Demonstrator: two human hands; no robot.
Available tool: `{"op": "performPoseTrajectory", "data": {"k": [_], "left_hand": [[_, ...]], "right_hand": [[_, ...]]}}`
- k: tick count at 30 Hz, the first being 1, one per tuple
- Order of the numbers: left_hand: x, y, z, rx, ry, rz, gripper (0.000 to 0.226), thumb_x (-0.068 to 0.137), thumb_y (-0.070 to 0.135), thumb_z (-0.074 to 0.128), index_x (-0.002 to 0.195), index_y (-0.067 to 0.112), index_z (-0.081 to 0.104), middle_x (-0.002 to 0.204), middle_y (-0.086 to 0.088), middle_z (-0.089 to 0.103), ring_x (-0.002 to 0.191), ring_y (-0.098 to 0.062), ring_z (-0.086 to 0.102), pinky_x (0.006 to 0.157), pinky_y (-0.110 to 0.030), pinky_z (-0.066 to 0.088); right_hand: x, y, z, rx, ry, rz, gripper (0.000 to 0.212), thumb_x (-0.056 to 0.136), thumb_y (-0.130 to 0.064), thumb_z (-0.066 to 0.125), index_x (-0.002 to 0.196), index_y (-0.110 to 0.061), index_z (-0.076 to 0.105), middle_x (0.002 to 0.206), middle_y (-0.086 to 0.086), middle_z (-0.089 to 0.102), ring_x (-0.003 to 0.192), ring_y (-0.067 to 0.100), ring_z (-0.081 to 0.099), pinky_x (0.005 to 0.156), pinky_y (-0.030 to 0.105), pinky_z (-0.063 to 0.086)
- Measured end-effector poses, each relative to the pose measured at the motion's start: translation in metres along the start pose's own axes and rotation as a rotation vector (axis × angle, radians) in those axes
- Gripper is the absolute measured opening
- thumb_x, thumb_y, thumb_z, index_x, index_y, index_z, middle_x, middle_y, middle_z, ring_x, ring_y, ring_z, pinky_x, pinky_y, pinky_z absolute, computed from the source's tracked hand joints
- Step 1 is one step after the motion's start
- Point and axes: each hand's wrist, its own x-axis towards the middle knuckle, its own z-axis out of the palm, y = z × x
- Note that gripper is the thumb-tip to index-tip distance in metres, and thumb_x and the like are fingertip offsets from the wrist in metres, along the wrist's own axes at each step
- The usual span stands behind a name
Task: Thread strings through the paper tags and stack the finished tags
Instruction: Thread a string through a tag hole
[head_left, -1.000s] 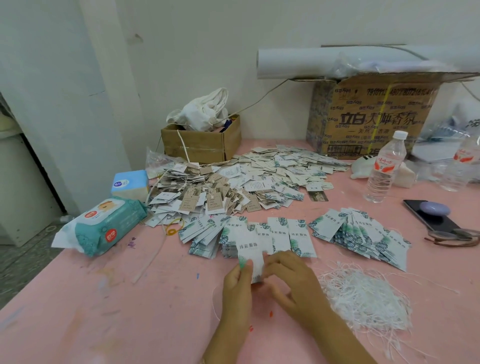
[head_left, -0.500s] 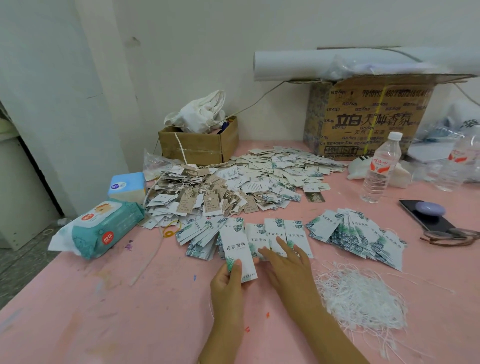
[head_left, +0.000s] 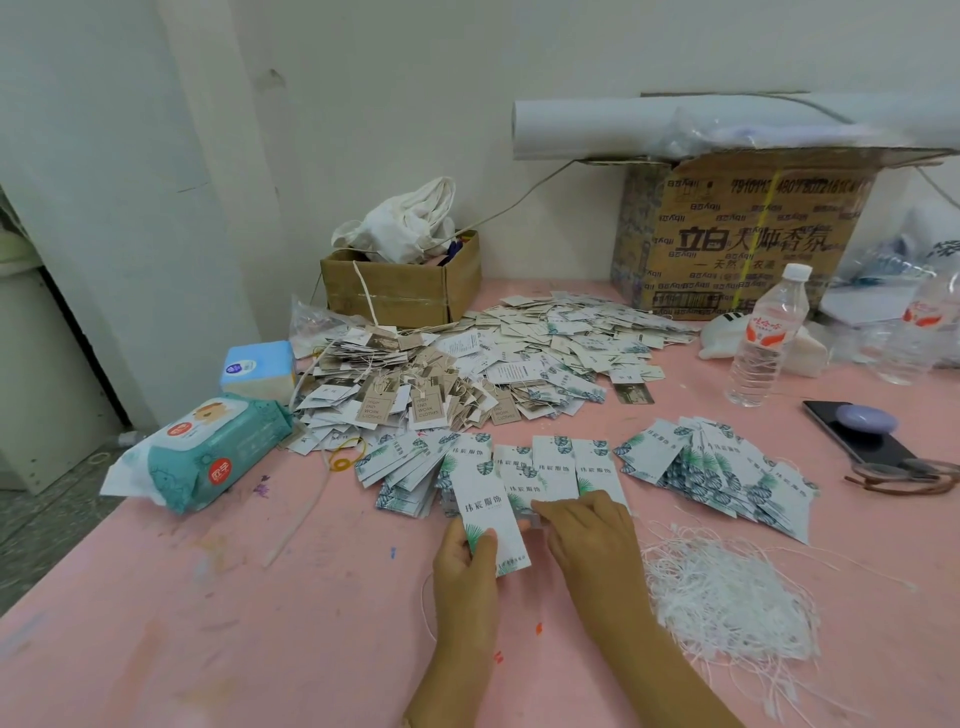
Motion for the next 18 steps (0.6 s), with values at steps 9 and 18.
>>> {"op": "performPoseTrajectory", "data": {"k": [9, 18], "left_hand": [[-0.003, 0.004, 0.001, 0.046, -0.01, -0.011, 0.041, 0.095, -0.001, 0.046, 0.099, 0.036, 0.062, 0.079, 0.021, 0.074, 0.068, 0.006, 0.065, 0.056, -0.012, 0.048], [-0.001, 0.004, 0.004, -0.154, -0.169, -0.102, 0.052, 0.09, -0.011, 0.034, 0.117, 0.019, 0.066, 0.101, -0.01, 0.075, 0.087, -0.026, 0.069, 0.075, -0.038, 0.055]], "right_hand": [[-0.001, 0.005, -0.001, 0.018, 0.093, 0.094, 0.01, 0.074, -0.008, 0.076, 0.081, -0.014, 0.074, 0.076, -0.006, 0.07, 0.074, 0.015, 0.041, 0.062, 0.027, 0.033], [0.002, -0.002, -0.015, 0.108, 0.159, -0.136, 0.019, 0.09, -0.022, 0.057, 0.084, -0.015, 0.074, 0.085, -0.004, 0.069, 0.086, 0.014, 0.054, 0.076, 0.027, 0.038]]}}
